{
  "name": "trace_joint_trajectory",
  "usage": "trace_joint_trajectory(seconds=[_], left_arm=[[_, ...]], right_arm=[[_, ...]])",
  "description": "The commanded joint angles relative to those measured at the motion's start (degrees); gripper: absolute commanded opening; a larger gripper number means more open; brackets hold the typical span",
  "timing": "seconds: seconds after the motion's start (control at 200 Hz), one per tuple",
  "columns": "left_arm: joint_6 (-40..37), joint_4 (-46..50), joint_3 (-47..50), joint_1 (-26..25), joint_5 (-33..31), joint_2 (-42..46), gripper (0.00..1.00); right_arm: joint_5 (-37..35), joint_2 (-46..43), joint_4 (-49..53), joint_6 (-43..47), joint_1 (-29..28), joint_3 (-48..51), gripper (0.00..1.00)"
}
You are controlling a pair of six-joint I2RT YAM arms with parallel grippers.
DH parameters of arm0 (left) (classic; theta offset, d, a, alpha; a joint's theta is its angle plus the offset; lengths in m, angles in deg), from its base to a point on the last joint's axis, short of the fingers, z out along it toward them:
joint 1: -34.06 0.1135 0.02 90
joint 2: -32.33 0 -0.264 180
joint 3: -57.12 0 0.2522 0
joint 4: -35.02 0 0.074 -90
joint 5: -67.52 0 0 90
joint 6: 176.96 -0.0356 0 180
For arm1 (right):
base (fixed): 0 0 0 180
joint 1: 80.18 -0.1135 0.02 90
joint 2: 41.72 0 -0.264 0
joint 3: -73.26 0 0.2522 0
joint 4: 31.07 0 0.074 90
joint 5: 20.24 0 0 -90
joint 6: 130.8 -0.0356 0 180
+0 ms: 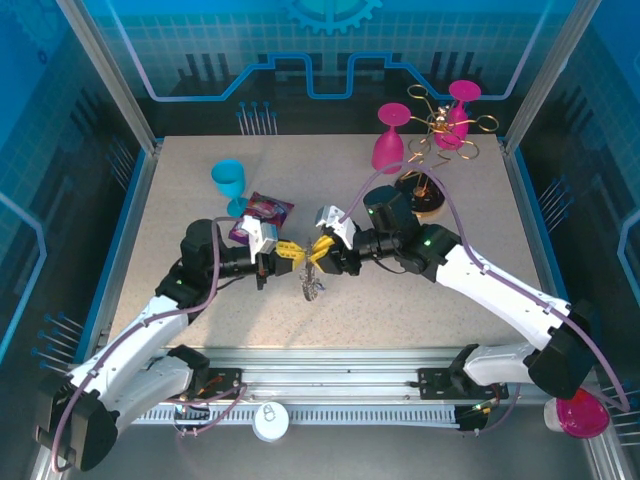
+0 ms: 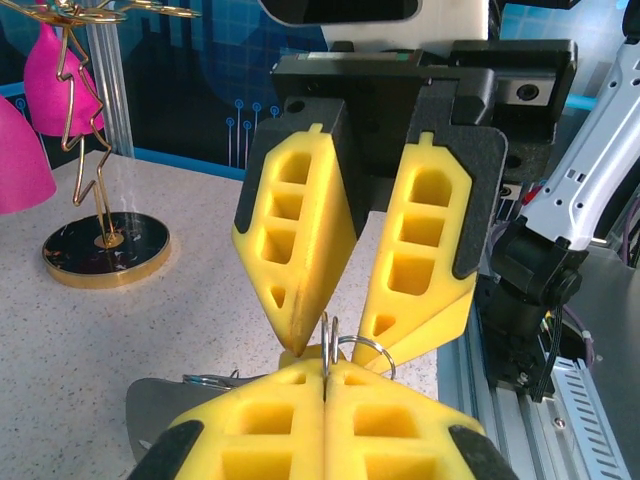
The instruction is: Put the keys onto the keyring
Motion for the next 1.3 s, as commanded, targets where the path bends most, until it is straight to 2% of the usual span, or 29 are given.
trace_joint_trajectory(seconds=[0.0, 0.255, 0.54, 0.7, 0.776, 0.821, 0.936, 1.101, 1.296], left_arm=[[1.39, -3.97, 0.43, -0.14, 2.53, 0.31, 0.00], [2.60, -5.39, 0.69, -0.20, 3.17, 0.20, 0.00], [4.29, -7.16, 1.13, -0.17, 4.15, -0.21, 0.00], [4.55, -7.29, 1.26, -0.20, 3.86, -0.22, 0.00], [3.78, -6.23, 1.15, -0.17, 2.82, 0.11, 0.00], [2.77, -4.84, 0.93, -0.21, 1.87, 0.30, 0.07], [-2.43, 2.85, -1.22, -0.19, 1.02, 0.57, 0.16], [-10.74, 14.35, -5.26, -0.22, 1.09, -0.05, 0.16], [-12.09, 15.87, -6.39, -0.22, 1.44, -0.52, 0.16]], right_arm=[[1.99, -1.24, -2.52, -1.19, 0.50, 0.53, 0.26], [2.75, -0.85, -3.57, -1.60, 0.42, 0.44, 0.17], [4.42, -0.21, -7.09, -3.10, 0.44, 0.75, 0.16], [5.25, 0.09, -6.48, -2.57, 0.50, 0.32, 0.00], [5.13, 0.08, -4.14, -1.16, 0.44, -0.37, 0.00], [4.90, 0.13, -2.06, -0.13, 0.45, -1.09, 0.00], [4.55, 1.02, 5.28, 3.66, 0.18, -4.29, 0.00], [3.77, 4.25, 17.02, 9.84, -1.11, -11.05, 0.00], [2.27, 8.85, 25.48, 14.46, -3.06, -17.87, 0.00]])
